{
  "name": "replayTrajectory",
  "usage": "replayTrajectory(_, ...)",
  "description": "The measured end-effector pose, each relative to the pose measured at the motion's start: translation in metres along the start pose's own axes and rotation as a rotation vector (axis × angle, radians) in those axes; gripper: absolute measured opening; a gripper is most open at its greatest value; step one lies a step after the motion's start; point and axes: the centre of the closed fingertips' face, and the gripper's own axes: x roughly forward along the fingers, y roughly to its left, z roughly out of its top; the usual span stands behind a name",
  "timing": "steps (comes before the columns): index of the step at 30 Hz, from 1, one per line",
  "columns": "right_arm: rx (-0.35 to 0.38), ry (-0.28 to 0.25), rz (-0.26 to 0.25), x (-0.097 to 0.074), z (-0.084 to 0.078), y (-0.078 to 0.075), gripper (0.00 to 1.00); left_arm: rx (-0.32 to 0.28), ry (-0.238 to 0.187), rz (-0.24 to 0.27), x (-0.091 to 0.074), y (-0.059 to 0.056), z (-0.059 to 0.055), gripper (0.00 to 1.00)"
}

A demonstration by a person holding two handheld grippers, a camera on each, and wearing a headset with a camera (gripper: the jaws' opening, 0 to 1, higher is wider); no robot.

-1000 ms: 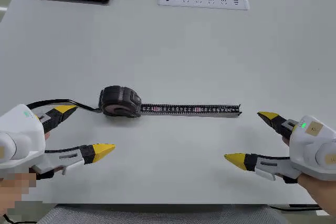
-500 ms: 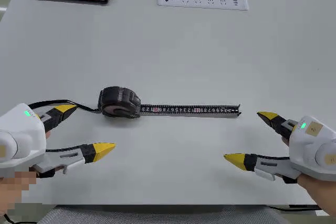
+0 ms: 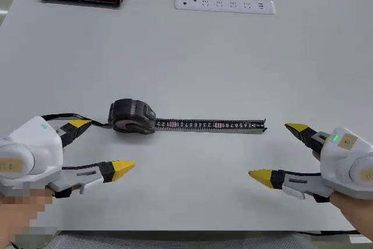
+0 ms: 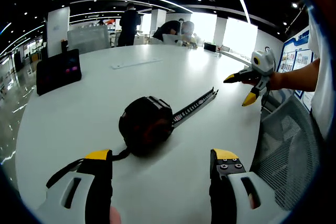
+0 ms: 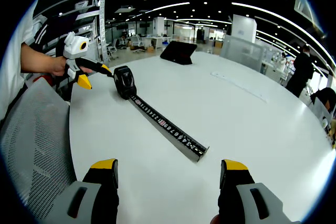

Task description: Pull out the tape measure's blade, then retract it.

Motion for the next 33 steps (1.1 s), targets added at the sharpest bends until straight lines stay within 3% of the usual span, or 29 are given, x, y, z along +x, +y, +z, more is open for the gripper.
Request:
replayTrajectory(14, -0.015, 0.007, 0.008, 0.003, 0.002, -0.007, 0.78, -0.057, -0.026, 0.025, 0.016, 0.008, 0.016, 0.74)
replayTrajectory(33, -0.026, 0.015, 0.005, 0.004, 0.002, -0.015, 0.78, -0.113, -0.038, 0.021, 0.032, 0.006, 0.023, 0.73)
